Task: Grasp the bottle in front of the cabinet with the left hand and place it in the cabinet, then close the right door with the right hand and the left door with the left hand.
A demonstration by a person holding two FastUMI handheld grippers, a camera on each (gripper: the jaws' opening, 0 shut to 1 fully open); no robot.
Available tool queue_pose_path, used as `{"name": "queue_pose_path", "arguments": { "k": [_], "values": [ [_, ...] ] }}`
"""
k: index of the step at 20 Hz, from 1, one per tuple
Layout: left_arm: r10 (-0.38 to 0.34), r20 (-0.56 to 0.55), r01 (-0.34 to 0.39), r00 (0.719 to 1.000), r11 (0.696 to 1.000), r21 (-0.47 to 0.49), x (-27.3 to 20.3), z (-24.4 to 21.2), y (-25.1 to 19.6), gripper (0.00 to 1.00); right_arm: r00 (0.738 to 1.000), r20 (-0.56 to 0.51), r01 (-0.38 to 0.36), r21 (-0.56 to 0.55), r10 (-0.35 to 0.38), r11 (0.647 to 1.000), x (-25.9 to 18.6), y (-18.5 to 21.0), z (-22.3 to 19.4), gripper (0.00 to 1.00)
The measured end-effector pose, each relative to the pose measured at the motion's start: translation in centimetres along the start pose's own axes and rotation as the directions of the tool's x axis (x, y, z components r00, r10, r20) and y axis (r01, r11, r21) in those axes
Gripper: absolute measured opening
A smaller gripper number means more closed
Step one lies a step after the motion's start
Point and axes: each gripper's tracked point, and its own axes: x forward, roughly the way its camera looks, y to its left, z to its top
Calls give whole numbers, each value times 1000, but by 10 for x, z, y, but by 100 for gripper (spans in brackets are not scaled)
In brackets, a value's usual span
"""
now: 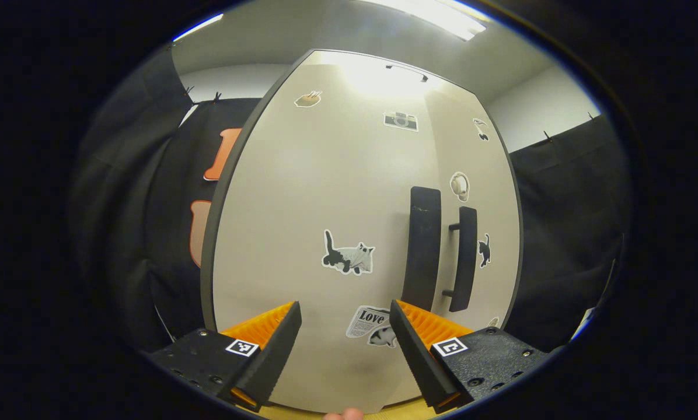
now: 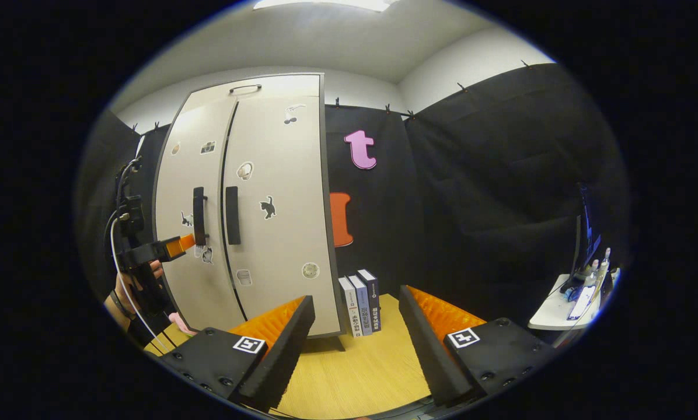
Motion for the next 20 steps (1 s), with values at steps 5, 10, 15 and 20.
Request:
{"name": "queue_pose_path", "arguments": {
  "k": [5, 10, 15, 20],
  "values": [
    [59, 33, -59, 998, 998, -20, -26, 19, 10, 94, 1000, -9, -20, 3, 20, 1000, -4, 1, 0, 97],
    [98, 5, -98, 995, 994, -40, -104, 30, 13, 95, 994, -21, -110, 15, 111, 994, -5, 8, -1, 97],
    [143, 17, -142, 990, 990, -21, -182, 28, -1, 95, 970, -32, -240, 33, 241, 970, -7, 13, -7, 97],
    [169, 16, -169, 985, 986, -10, -240, 23, -28, 95, 945, -67, -320, 26, 321, 947, -9, 16, -15, 97]
  ]
}}
